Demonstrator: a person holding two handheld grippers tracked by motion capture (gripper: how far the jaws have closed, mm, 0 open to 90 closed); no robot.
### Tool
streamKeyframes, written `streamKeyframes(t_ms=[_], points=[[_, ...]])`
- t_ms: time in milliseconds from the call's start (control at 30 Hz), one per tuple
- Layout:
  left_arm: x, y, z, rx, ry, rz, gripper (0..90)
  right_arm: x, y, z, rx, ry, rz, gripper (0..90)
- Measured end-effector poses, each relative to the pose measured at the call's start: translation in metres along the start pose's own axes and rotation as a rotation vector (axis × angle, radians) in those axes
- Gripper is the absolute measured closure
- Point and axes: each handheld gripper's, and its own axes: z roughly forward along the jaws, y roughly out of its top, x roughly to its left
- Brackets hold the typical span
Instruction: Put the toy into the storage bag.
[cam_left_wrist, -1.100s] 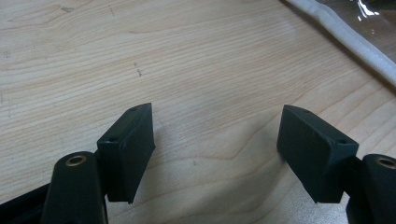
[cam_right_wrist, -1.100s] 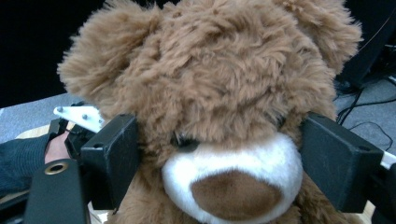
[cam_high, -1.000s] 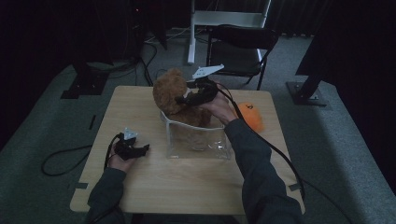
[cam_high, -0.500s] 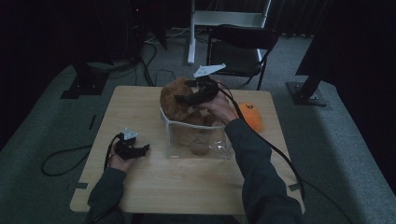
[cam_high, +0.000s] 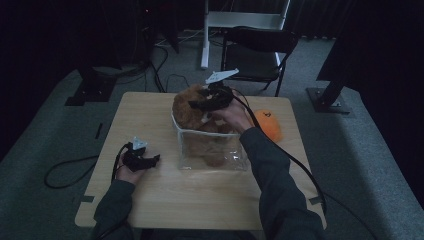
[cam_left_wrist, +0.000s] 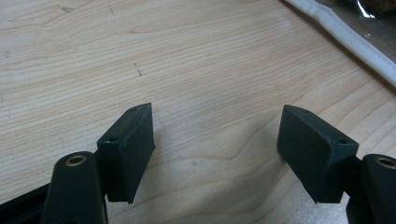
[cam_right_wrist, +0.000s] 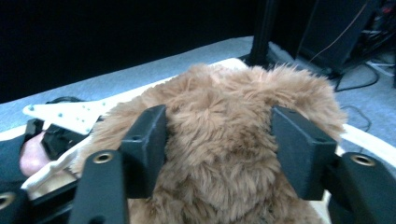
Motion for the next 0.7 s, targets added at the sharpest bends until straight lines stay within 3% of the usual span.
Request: streamKeyframes(t_ms=[233,433,533,700], points=[[0.000,0.000,0.000,0.000,0.000,0.000,27.8,0.007,-0.004,0.004,0.080,0.042,-0.007,44.2],[0.000,0.000,0.000,0.001,0.001,-0.001,27.8,0.021,-0.006,0.003,0.137,0.069,-0.069,47.6],[0.000,0.000,0.000,0.001,0.000,0.000,27.8,0.028,-0.006,0.001,0.153,0.062,-0.102,48.6],[0.000,0.000,0.000,0.001,0.001,-0.001,27.8,0.030,-0.009,-0.003,0.157,0.077,-0.103,51.3]])
